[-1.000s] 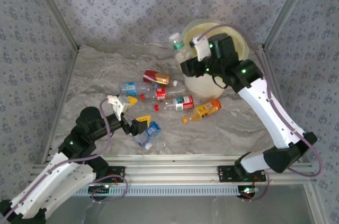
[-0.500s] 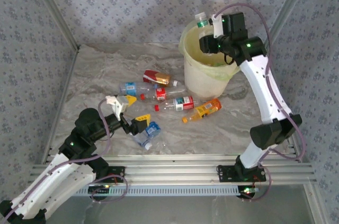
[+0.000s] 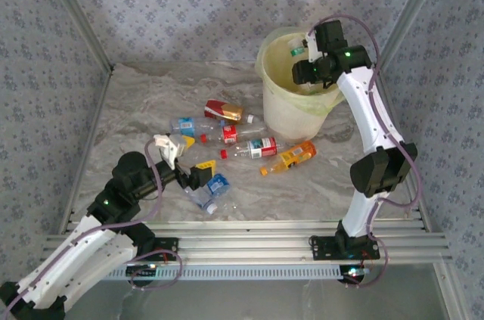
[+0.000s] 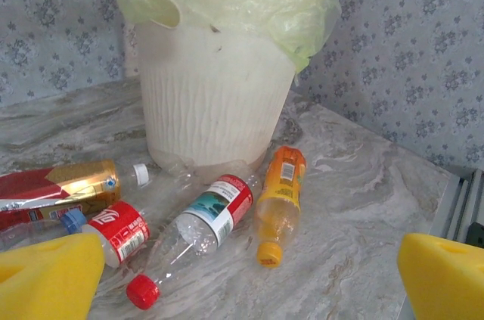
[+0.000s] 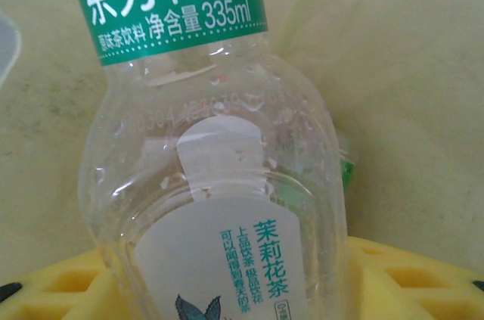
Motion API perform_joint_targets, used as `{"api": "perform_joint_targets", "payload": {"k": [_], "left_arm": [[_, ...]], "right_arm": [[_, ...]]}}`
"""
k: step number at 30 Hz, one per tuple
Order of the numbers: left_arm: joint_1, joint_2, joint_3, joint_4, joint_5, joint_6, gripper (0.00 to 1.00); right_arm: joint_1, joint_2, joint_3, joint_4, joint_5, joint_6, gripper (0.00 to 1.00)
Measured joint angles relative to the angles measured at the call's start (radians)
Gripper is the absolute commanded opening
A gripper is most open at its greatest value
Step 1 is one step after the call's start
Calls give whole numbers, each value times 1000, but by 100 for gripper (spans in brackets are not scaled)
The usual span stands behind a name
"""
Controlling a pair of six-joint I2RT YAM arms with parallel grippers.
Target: Put the plastic bottles in the bin
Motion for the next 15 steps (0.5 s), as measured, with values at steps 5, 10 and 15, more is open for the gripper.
{"api": "perform_joint_targets", "payload": {"k": [5,10,15], "left_arm": [[-18,6,0,-16,-3,1,100],[-26,5,0,-20,-4,1,100],[-32,5,0,-31,-18,5,100]], "right_arm": [[-5,8,0,-9,-11,8,75],[-4,8,0,-9,-18,20,81],[-3,1,4,-9,-14,27,82]]}}
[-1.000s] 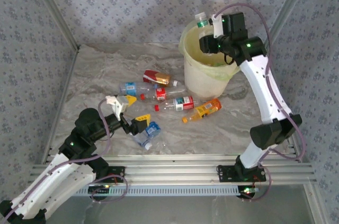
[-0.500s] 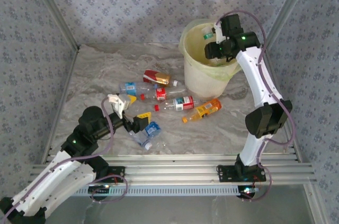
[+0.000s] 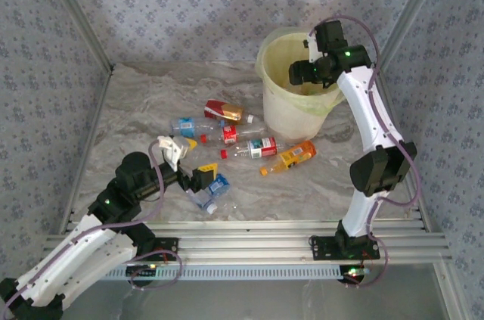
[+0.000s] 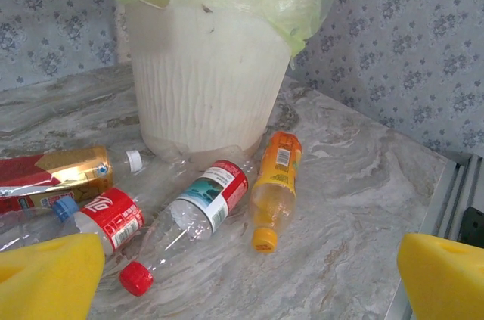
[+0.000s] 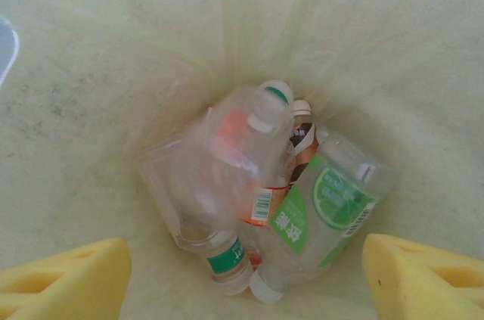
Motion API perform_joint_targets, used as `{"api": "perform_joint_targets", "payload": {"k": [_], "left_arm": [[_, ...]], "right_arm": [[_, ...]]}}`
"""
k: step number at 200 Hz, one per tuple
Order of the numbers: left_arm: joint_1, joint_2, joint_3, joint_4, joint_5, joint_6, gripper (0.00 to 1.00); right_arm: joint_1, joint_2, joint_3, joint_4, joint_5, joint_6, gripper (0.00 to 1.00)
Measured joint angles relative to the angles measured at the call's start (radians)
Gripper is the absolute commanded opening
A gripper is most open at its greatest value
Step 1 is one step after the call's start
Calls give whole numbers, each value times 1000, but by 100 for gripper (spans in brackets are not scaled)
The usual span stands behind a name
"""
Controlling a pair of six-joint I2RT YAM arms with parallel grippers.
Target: Put the plastic bottles in the bin
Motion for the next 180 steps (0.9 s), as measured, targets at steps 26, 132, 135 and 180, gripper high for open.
{"api": "perform_joint_targets", "payload": {"k": [26,132,135,180], "left_arm": [[-2,0,8,-26,-11,4,100],[-6,-101,163,-421,-129,-29,100],[-6,-106,163,-431,-134,-35,100],[-6,-114,164,-538,-170,-138,100]], "right_arm": [[13,-50,-23,11,19,-1,82],[422,-417,-340,84,131,0,82],[438,-420,-352,85,131,4,82],[620,-420,-516,123,128,81,81]]}}
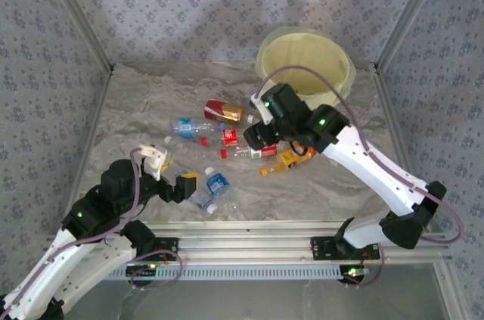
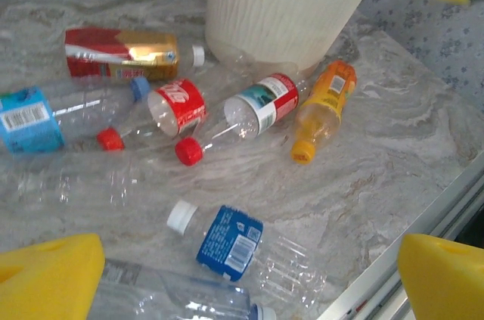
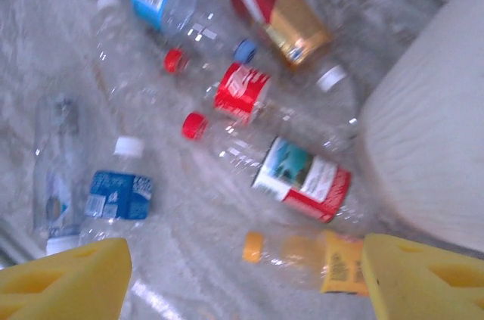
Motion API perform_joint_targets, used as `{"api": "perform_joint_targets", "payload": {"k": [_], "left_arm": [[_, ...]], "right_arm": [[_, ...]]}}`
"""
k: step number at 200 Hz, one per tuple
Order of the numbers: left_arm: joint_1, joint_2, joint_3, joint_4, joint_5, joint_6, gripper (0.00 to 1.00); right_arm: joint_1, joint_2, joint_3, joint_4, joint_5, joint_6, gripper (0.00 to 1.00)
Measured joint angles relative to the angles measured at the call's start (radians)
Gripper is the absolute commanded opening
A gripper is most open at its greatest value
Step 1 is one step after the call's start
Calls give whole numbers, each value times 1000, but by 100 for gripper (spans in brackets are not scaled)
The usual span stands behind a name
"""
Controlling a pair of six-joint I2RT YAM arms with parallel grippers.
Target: Put the plastic bottles in the bin
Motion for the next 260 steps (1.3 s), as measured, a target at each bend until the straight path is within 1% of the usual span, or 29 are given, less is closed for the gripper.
{"api": "perform_joint_targets", "payload": {"k": [29,61,158,210,260], "left_arm": [[0,5,0,-50,-11,-45,100],[0,4,-5,-75,-10,-60,100],[0,-32,-35,-75,30,-59,100],[0,-50,-40,-75,35,-59,100],[0,-50,-40,-75,36,-59,100]], "right_arm": [[79,33,-82,56,-8,65,81],[126,94,-155,133,-40,142,82],[157,291,-251,345,-133,387,83],[198,420,-252,421,-140,465,83],[208,487,-251,455,-140,507,82]]}}
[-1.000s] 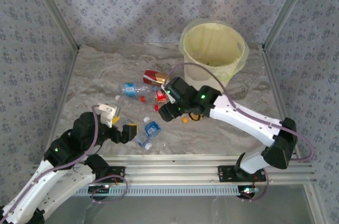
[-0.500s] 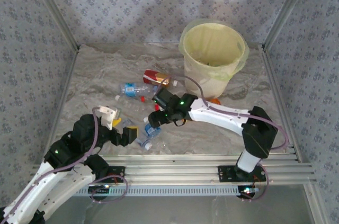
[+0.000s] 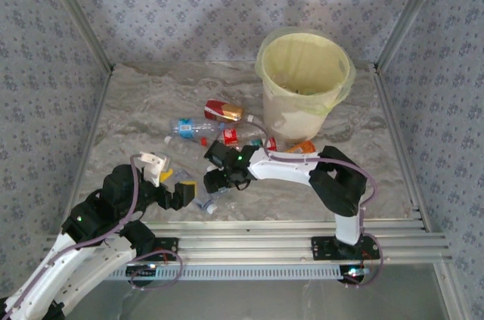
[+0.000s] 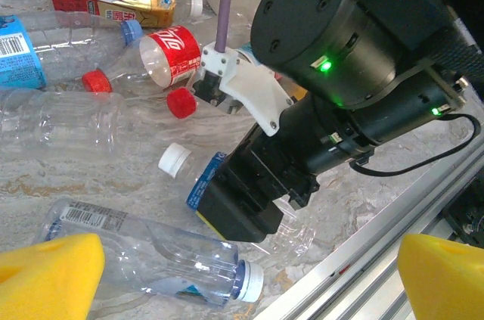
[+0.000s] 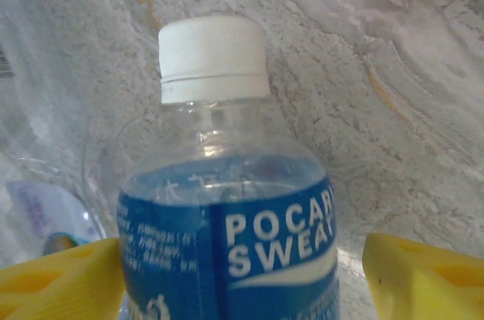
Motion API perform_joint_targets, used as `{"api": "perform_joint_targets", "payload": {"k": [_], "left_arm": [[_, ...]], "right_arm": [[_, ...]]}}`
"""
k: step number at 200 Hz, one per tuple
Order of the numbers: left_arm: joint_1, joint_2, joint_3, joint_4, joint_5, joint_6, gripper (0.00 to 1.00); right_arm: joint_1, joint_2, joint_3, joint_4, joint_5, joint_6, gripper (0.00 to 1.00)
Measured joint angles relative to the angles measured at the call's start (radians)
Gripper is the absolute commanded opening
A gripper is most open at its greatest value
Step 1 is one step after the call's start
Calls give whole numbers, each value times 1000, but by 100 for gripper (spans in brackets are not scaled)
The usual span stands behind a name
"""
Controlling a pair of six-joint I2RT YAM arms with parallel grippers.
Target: Put the plastic bottles in the bin
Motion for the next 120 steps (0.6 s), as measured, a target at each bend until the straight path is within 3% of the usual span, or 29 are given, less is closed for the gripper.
{"api": "perform_joint_targets", "payload": {"k": [120], "left_arm": [[0,0,-5,2,7,0,100]], "right_arm": [[-34,5,-43,61,8,3,67]]}}
